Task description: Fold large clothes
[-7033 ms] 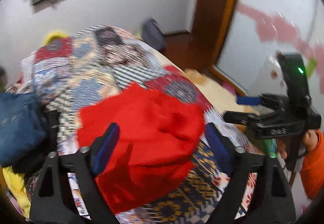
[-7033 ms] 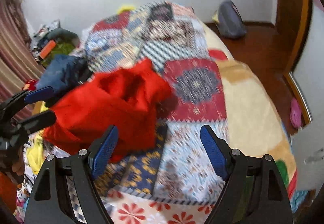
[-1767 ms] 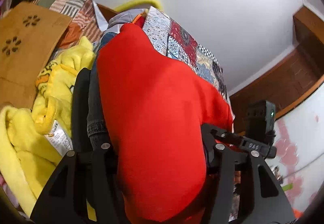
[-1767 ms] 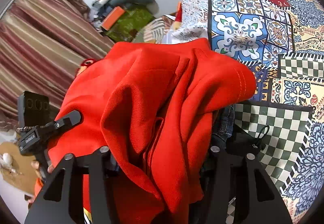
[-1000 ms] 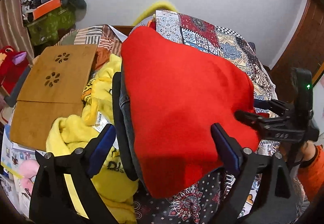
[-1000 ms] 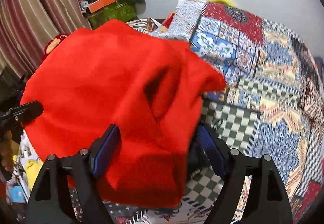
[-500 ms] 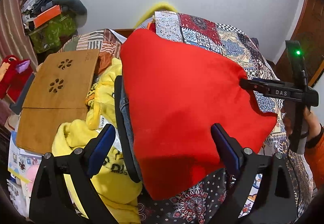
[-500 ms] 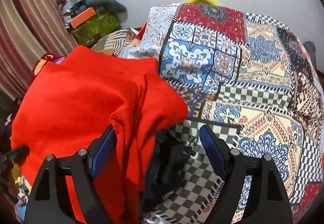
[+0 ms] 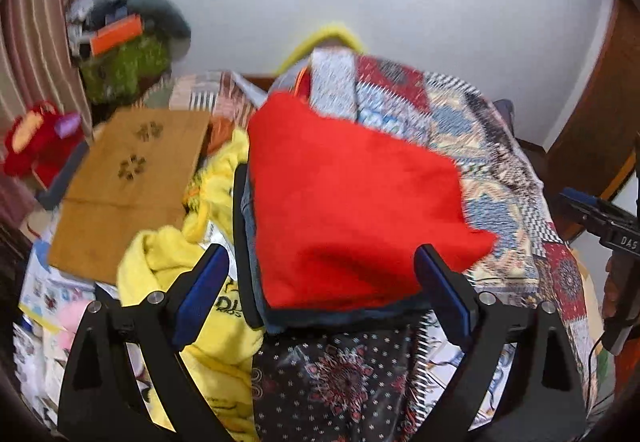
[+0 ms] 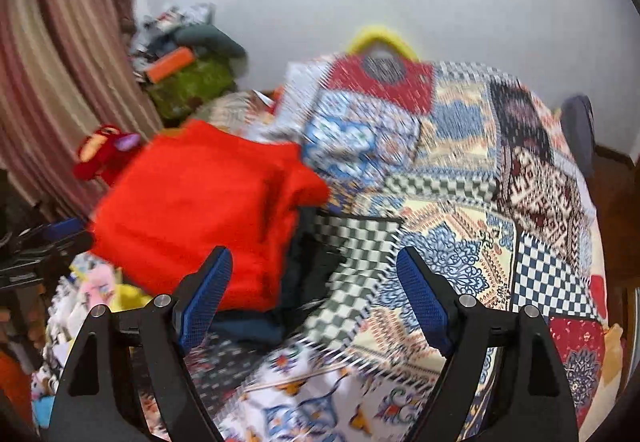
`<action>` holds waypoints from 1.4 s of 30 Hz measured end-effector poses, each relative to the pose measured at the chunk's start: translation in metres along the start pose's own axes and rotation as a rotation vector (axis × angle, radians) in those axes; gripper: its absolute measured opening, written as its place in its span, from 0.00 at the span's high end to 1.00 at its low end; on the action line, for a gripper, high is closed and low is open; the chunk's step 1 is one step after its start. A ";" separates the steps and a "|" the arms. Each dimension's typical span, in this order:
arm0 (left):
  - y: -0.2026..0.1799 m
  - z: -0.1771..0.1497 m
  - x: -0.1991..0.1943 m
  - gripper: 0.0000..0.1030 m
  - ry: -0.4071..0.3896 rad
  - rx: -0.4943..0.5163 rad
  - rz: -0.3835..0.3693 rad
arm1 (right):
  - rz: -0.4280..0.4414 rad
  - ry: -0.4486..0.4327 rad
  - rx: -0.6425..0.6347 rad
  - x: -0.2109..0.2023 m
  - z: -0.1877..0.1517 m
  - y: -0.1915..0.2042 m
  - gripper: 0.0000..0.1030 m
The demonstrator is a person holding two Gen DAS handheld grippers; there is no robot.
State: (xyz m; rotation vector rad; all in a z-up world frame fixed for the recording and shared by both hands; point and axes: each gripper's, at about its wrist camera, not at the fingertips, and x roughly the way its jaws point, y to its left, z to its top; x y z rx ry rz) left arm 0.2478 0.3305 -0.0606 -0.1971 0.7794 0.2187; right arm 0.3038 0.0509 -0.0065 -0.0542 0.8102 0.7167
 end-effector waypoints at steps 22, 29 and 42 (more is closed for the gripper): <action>-0.113 -0.087 -0.288 0.08 -0.642 0.100 0.042 | 0.155 -0.575 -0.131 -0.240 -0.063 0.101 0.21; -0.128 -0.114 -0.312 0.08 -0.713 0.081 0.061 | 0.129 -0.648 -0.174 -0.257 -0.083 0.113 0.20; -0.128 -0.125 -0.309 0.01 -0.703 0.043 0.084 | 0.059 -0.666 -0.144 -0.258 -0.090 0.115 0.00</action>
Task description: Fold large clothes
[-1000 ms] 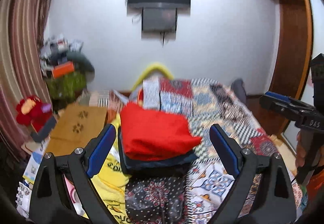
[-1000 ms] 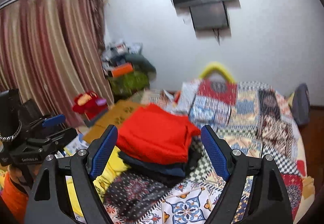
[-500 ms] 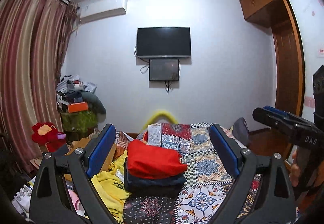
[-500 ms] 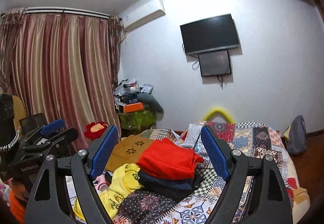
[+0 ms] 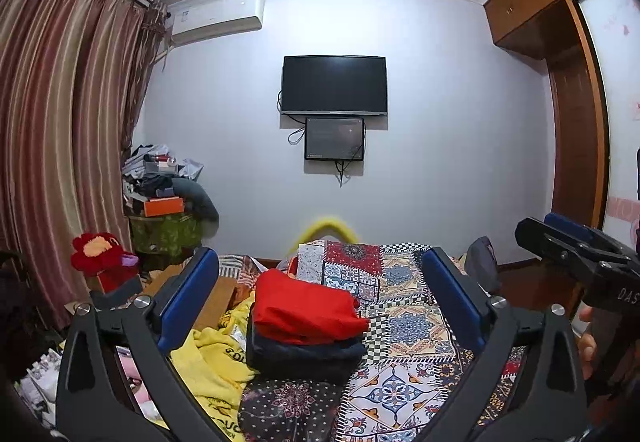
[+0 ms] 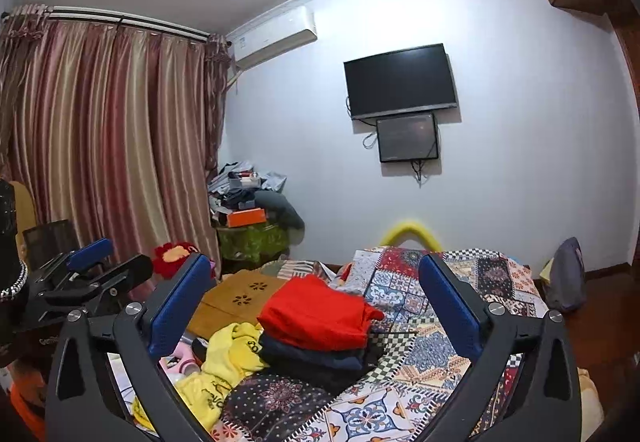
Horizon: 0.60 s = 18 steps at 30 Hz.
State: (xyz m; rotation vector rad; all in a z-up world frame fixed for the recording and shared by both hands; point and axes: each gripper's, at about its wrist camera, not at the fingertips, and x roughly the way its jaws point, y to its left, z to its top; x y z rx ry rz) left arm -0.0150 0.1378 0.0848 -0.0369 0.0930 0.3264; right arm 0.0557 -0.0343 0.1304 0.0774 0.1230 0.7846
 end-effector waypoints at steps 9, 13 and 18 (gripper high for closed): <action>0.001 -0.006 -0.001 0.01 0.007 -0.003 0.010 | -0.018 0.018 -0.009 -0.005 -0.010 0.002 0.00; 0.000 -0.007 0.002 0.01 0.015 -0.001 0.018 | -0.022 0.033 -0.020 -0.005 -0.014 0.004 0.00; 0.000 -0.012 0.004 0.01 0.026 0.008 0.012 | -0.025 0.045 -0.014 -0.005 -0.017 0.005 0.00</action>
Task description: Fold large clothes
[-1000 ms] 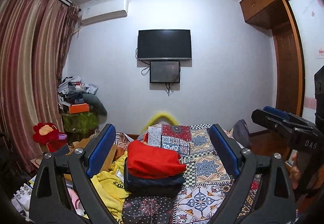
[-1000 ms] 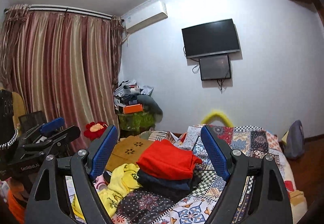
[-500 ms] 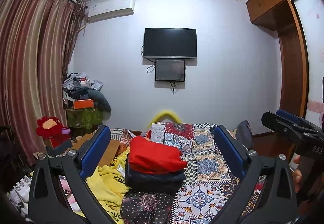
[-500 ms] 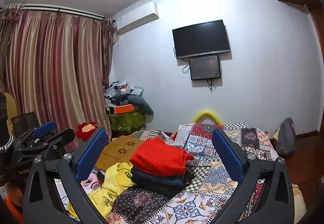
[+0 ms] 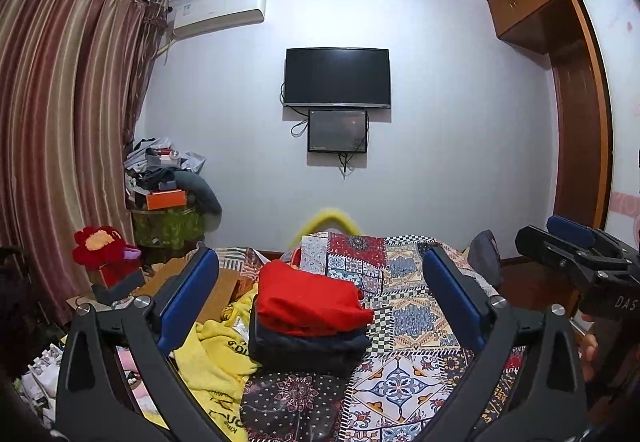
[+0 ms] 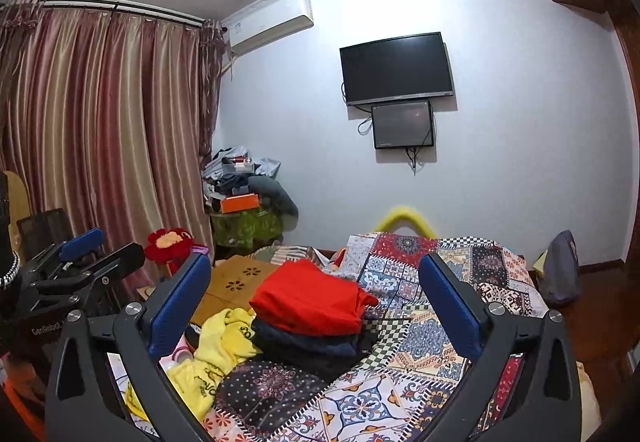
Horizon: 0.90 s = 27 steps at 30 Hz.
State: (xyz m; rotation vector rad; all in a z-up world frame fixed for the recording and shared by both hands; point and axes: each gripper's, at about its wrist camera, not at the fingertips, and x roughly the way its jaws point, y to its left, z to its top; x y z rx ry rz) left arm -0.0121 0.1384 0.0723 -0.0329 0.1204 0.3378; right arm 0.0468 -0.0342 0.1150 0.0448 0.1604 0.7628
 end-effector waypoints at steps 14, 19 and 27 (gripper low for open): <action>-0.001 -0.007 0.008 0.01 0.025 0.015 0.011 | 0.000 0.034 0.007 0.003 0.000 -0.001 0.00; 0.001 -0.008 0.009 0.01 0.031 0.007 0.012 | 0.001 0.041 0.010 0.004 -0.001 0.000 0.00; 0.003 -0.008 0.012 0.01 0.037 0.003 0.014 | 0.001 0.046 0.008 0.005 -0.001 0.001 0.00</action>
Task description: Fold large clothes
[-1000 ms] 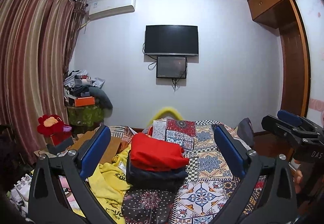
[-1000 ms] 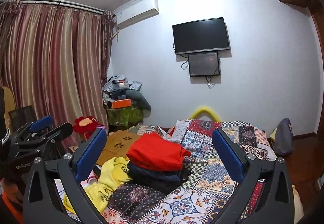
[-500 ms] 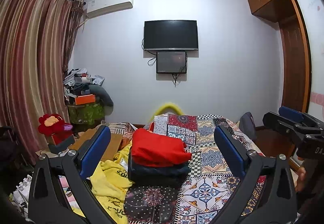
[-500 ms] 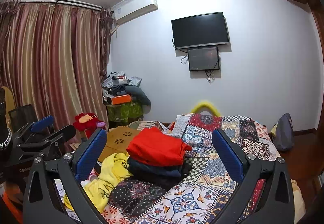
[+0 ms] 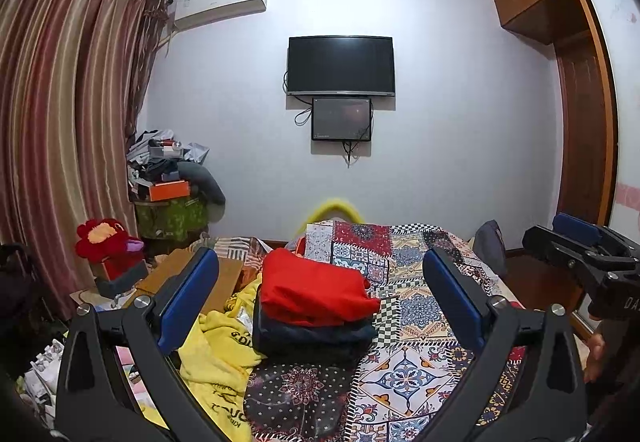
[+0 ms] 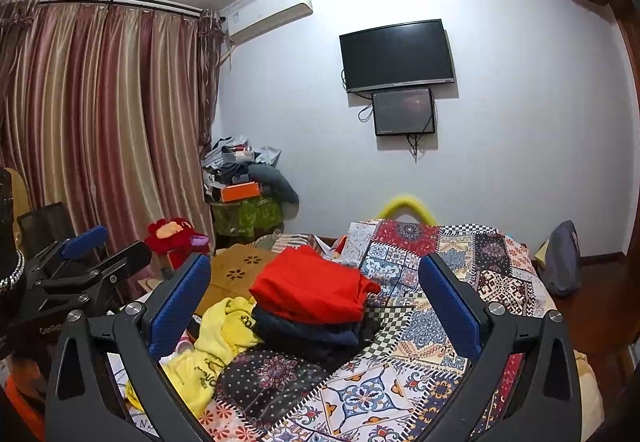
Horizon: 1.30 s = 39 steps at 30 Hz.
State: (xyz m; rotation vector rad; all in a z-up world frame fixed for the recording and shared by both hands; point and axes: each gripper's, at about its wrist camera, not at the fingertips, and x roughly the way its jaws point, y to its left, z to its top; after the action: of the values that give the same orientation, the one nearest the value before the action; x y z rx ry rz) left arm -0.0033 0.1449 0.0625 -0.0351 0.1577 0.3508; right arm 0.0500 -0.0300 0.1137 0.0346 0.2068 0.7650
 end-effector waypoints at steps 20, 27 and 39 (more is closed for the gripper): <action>0.002 -0.004 0.005 0.01 0.024 -0.028 -0.022 | -0.012 0.006 -0.007 0.001 -0.001 -0.002 0.00; 0.000 -0.006 0.008 0.01 0.039 -0.033 -0.042 | -0.014 0.005 -0.004 0.001 -0.001 -0.004 0.00; -0.006 -0.009 0.009 0.01 0.041 -0.016 -0.051 | -0.025 0.006 0.011 0.001 -0.002 -0.009 0.00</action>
State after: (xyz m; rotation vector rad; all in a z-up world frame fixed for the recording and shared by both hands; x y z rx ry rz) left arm 0.0059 0.1415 0.0528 -0.0616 0.1944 0.3009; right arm 0.0566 -0.0359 0.1100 0.0400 0.2167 0.7389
